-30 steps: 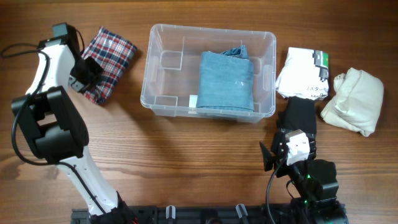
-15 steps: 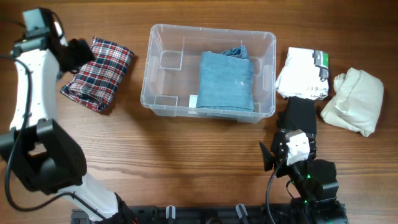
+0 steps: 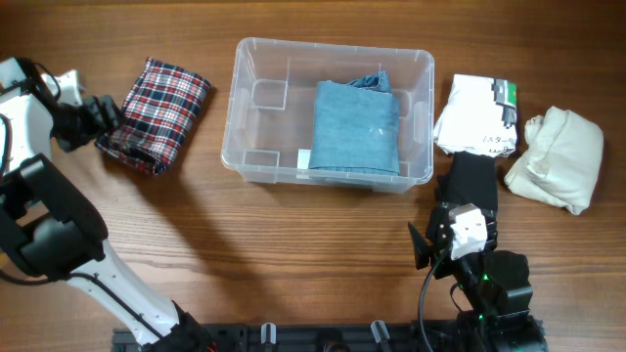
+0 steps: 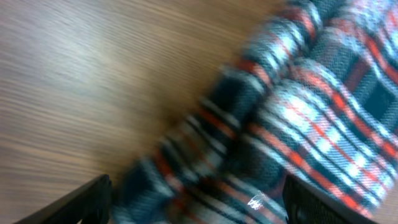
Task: Pack container
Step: 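Grasp the red-black plaid shirt edge with the left gripper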
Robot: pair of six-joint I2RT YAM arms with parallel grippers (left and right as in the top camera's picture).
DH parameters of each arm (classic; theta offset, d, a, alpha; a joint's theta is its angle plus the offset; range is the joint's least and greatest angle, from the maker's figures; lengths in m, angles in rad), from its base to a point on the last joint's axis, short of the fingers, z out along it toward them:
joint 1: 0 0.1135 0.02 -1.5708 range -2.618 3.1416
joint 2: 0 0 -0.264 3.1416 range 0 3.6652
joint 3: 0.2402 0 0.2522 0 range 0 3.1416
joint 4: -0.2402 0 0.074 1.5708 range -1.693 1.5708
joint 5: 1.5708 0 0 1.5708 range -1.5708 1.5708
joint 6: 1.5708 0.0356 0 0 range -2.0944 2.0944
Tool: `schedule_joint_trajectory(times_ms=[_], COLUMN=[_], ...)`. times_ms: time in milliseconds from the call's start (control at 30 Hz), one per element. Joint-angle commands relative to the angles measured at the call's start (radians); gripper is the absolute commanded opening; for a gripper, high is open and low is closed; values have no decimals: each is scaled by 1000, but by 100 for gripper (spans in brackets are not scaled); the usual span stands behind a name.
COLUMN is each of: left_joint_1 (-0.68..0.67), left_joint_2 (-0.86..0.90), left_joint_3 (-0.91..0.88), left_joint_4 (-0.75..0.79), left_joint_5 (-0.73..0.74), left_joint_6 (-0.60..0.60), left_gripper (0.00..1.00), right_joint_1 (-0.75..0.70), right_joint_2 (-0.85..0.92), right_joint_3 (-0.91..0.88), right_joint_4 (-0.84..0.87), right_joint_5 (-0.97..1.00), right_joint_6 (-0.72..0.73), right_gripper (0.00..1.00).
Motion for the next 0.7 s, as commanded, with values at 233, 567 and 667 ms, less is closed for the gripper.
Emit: schedule_joint_trajectory(times_ms=[233, 567, 667], left_joint_1=[-2, 1, -37], left_joint_2=[3, 14, 45], left_joint_3=[2, 0, 0], left_joint_4=[-245, 11, 74], left_joint_5=[349, 298, 291], left_joint_6=[37, 34, 34], left_gripper=[81, 100, 99], right_joint_1=[-5, -5, -5], right_joint_2=[-8, -8, -8], right_joint_3=[2, 2, 2], right_joint_4=[2, 2, 2], right_joint_5=[-9, -9, -9], right_joint_6=[10, 10, 10], right_gripper=[100, 100, 100])
